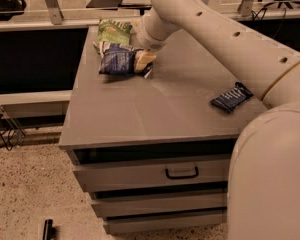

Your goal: Move blue chip bag near green jalapeno chip bag

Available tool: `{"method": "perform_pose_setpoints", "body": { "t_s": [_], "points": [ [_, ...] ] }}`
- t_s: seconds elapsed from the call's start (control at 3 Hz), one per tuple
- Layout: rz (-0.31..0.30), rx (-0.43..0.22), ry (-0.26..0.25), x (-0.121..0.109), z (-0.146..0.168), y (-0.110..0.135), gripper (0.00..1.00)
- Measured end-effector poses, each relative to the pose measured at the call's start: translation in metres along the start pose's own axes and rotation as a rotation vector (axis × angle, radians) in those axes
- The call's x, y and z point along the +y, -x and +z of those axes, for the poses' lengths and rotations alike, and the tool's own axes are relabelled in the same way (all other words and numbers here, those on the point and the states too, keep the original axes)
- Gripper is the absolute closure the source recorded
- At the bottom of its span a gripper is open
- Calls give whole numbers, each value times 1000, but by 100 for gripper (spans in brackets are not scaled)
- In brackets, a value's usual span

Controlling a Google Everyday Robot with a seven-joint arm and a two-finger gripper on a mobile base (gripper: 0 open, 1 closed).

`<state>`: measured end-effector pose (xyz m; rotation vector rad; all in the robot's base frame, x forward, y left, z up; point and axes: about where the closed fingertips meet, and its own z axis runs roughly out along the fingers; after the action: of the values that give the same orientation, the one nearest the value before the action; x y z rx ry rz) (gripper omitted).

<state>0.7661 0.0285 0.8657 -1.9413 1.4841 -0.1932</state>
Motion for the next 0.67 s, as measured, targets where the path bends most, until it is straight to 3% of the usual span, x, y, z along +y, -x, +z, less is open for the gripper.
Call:
{"method": "perform_pose_setpoints", "body": {
  "t_s": [0.67],
  "points": [
    [0,0,0,-1,-1,0,0]
  ]
}}
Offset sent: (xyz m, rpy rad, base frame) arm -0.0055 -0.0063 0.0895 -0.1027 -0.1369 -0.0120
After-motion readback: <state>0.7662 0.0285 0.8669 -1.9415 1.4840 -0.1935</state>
